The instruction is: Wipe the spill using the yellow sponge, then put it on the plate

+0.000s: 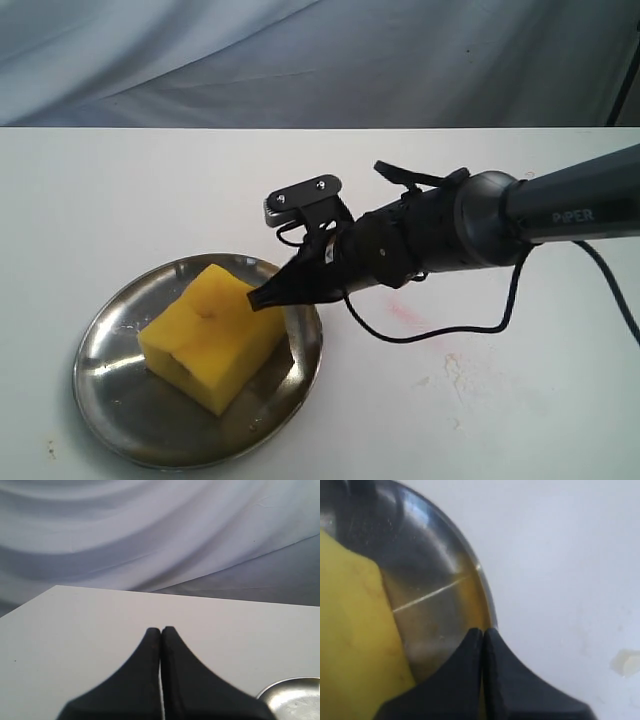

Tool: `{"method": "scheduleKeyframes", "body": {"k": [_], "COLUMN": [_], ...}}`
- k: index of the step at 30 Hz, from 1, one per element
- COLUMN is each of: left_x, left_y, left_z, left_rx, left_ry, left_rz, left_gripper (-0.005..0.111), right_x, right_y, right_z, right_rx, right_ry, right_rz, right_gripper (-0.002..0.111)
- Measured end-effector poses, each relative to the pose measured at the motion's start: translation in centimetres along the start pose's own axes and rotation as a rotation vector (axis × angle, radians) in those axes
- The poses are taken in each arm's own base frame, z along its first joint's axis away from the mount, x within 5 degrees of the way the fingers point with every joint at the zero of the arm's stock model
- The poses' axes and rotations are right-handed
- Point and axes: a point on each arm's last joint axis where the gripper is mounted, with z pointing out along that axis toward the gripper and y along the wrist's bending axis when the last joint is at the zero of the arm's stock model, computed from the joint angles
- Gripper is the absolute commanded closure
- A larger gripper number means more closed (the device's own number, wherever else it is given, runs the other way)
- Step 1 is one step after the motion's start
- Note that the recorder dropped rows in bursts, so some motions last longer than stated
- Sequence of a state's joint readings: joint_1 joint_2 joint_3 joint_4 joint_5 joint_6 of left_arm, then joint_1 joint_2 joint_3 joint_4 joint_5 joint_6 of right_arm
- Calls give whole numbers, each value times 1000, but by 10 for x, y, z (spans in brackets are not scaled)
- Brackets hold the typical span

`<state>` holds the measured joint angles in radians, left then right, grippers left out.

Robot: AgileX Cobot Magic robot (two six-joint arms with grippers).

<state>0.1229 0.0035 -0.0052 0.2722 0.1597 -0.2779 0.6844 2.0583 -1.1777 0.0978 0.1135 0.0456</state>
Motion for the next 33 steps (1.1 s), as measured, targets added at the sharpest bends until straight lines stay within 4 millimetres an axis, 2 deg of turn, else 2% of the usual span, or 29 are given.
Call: {"method": "scheduleKeyframes", "body": {"k": [3,9,15,21,28,31,33], "left_x": [0,0,0,0,0,0,0], "left_y": [0,0,0,0,0,0,0], "left_z": [0,0,0,0,0,0,0], "left_rx": [0,0,0,0,0,0,0], "left_ry": [0,0,0,0,0,0,0], "left_rz": [0,0,0,0,0,0,0], "left_gripper": [107,107,107,107,107,107,107], "right_x": [-17,-53,-68,-65,-39,-29,-23], "right_y": [-8,-39,-63,-99,-146,-154,-153], "right_z": [-16,-61,-116,-174,-238,-262,-279], "right_rx": [6,49,93,185,348,401,424], "right_ry": [-92,-295,-443,-596,-715,-778,-829], "right_rz": [20,82,124,169,257,272,263], "right_gripper": [108,108,108,108,108,108,108]}}
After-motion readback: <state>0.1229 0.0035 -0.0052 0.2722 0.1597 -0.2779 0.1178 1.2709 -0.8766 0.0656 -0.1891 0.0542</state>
